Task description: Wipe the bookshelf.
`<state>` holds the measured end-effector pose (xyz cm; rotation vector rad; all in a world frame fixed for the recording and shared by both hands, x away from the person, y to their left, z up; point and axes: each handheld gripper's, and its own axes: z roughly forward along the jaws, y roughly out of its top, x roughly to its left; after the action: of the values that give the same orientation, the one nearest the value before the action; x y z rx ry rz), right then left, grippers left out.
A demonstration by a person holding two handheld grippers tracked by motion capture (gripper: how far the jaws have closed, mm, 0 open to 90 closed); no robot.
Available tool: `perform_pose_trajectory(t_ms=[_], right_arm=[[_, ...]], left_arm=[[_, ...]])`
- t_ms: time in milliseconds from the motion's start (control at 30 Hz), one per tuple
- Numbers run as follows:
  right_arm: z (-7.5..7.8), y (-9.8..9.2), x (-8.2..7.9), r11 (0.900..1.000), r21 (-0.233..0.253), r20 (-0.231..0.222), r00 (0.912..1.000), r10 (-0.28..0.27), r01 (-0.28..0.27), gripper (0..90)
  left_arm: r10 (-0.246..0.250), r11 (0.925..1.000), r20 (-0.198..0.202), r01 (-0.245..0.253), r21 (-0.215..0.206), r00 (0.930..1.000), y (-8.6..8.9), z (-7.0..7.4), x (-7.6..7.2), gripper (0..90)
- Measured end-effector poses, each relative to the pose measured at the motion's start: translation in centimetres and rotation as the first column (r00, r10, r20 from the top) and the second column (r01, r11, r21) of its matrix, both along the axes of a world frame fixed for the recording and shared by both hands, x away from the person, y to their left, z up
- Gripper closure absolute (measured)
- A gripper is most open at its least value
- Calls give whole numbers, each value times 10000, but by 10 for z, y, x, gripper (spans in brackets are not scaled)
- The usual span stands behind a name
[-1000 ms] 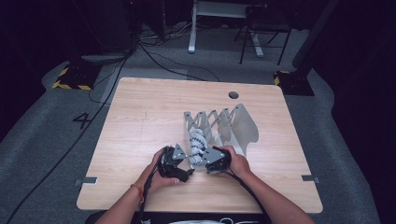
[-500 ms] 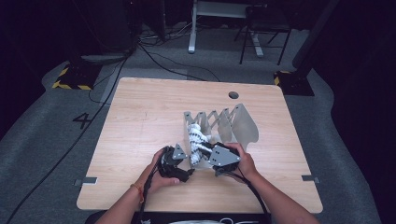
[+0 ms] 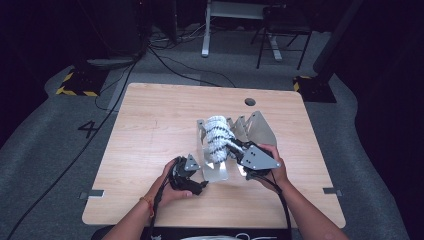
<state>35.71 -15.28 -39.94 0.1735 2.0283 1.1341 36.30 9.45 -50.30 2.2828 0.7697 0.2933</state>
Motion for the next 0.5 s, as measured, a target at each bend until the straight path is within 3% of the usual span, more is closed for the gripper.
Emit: perform_pose_trajectory(t_ms=[200, 367, 500], right_arm=[[-15, 12, -3, 9970, -685, -207, 9992, 340, -353, 763], [-23, 21, -9, 9901, -1328, 245, 9985, 489, -453, 764], [-21, 22, -14, 9902, -1255, 562, 9960, 690, -615, 766]], left_arm=[[-20, 10000, 1, 20, 26, 10000, 0, 0, 0, 141], [11, 10000, 69, -11, -7, 10000, 0, 0, 0, 141], [22, 10000, 11, -22, -20, 10000, 0, 0, 0, 141]])
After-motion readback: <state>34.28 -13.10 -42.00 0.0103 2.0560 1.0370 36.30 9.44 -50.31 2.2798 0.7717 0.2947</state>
